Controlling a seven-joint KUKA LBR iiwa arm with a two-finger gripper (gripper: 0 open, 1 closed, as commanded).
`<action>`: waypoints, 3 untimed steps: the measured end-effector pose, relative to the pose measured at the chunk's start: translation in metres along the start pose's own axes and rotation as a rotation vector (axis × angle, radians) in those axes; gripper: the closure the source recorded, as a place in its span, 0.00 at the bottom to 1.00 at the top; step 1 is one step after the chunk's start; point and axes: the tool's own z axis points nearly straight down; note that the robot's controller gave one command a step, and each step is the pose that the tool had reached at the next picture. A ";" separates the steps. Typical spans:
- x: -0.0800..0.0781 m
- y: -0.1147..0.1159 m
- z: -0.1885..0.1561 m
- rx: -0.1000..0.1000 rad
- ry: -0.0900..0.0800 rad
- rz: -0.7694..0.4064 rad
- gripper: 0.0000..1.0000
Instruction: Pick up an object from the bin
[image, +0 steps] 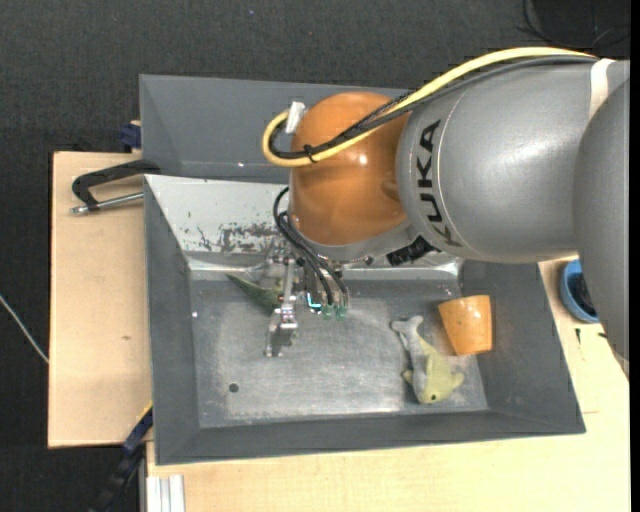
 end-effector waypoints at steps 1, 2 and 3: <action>-0.040 -0.077 0.096 0.003 -0.003 0.136 0.00; -0.051 -0.074 0.116 0.004 -0.045 -0.157 0.00; -0.049 -0.071 0.119 0.000 -0.042 -0.161 1.00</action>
Offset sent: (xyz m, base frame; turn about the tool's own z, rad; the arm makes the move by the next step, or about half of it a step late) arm 0.0396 -0.0733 -0.0934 0.1304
